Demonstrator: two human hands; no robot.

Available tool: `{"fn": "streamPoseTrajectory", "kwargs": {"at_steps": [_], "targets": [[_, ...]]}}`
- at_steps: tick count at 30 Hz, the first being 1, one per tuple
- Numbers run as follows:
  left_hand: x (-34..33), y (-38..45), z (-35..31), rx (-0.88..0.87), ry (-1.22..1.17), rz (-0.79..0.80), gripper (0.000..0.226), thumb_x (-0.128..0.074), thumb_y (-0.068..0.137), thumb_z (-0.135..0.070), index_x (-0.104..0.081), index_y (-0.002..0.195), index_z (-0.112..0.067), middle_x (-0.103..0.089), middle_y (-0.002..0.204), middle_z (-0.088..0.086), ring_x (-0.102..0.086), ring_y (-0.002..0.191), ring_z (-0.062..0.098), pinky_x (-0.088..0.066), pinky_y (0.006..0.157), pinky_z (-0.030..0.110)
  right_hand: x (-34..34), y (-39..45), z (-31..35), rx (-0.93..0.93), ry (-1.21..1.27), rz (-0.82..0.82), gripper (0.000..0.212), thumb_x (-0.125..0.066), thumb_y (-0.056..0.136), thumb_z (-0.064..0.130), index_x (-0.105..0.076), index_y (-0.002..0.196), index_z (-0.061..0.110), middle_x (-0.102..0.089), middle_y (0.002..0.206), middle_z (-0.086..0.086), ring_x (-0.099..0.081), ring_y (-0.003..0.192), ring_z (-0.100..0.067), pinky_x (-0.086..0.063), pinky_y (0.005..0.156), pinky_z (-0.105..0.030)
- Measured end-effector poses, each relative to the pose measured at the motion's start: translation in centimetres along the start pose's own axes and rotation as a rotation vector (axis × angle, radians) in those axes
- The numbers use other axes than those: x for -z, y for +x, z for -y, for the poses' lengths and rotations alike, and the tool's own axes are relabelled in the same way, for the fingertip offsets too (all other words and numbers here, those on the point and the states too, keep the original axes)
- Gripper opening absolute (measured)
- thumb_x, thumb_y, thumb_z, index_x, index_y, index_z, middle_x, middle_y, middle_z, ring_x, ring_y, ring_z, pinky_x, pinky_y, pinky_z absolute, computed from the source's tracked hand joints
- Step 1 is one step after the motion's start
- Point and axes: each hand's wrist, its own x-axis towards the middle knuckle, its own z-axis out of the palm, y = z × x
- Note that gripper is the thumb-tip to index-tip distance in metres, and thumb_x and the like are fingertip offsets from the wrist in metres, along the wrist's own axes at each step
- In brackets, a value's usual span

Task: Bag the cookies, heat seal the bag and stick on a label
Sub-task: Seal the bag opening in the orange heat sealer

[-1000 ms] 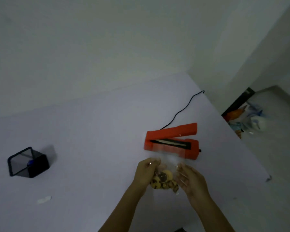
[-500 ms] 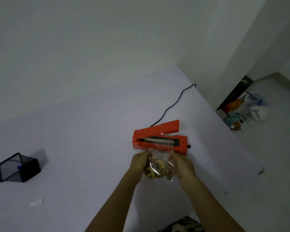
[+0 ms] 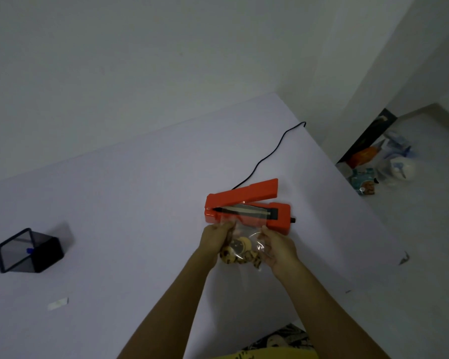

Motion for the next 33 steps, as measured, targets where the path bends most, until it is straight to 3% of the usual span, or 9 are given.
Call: {"fn": "streamPoseTrajectory", "kwargs": {"at_steps": [9, 14, 22, 25, 33], "targets": [[-0.03, 0.36, 0.56, -0.046, 0.005, 0.007, 0.032, -0.07, 0.085, -0.03, -0.069, 0.095, 0.0, -0.073, 0.097, 0.02, -0.07, 0.093, 0.035, -0.058, 0.086, 0.041, -0.02, -0.24, -0.06, 0.028, -0.017, -0.021, 0.012, -0.062, 0.09, 0.019, -0.067, 0.093, 0.008, -0.069, 0.09, -0.009, -0.065, 0.083, -0.024, -0.054, 0.073, -0.036], [-0.18, 0.57, 0.71, -0.035, -0.01, 0.005, 0.024, -0.07, 0.085, -0.03, -0.07, 0.088, -0.006, -0.074, 0.094, 0.016, -0.071, 0.091, 0.032, -0.058, 0.087, 0.041, -0.1, -0.05, 0.0, 0.043, -0.022, -0.028, 0.014, -0.062, 0.09, 0.019, -0.068, 0.094, 0.007, -0.068, 0.085, -0.008, -0.064, 0.083, -0.024, -0.053, 0.082, -0.041], [-0.31, 0.72, 1.0, -0.03, -0.006, -0.002, 0.026, -0.07, 0.084, -0.034, -0.069, 0.085, -0.008, -0.074, 0.093, 0.016, -0.071, 0.089, 0.031, -0.058, 0.085, 0.04, -0.35, 0.16, -0.05, 0.031, -0.04, -0.045, 0.011, -0.062, 0.09, 0.019, -0.067, 0.09, 0.009, -0.07, 0.084, -0.008, -0.064, 0.076, -0.024, -0.054, 0.081, -0.043], [-0.43, 0.61, 0.96, -0.032, 0.003, 0.01, 0.025, -0.069, 0.085, -0.035, -0.068, 0.086, -0.01, -0.074, 0.093, 0.014, -0.071, 0.088, 0.03, -0.058, 0.082, 0.036, -0.3, 0.18, -0.04, 0.034, -0.027, -0.049, 0.01, -0.06, 0.09, 0.017, -0.066, 0.088, 0.01, -0.066, 0.076, -0.006, -0.062, 0.068, -0.02, -0.053, 0.072, -0.038], [-0.07, 0.32, 0.37, -0.023, 0.016, 0.061, 0.022, -0.075, 0.08, -0.031, -0.069, 0.085, -0.009, -0.075, 0.093, 0.016, -0.073, 0.085, 0.03, -0.059, 0.083, 0.041, -0.48, 0.29, 0.0, 0.037, -0.037, -0.044, 0.009, -0.06, 0.09, 0.016, -0.065, 0.087, 0.009, -0.065, 0.08, -0.008, -0.062, 0.075, -0.023, -0.053, 0.081, -0.043]]}}
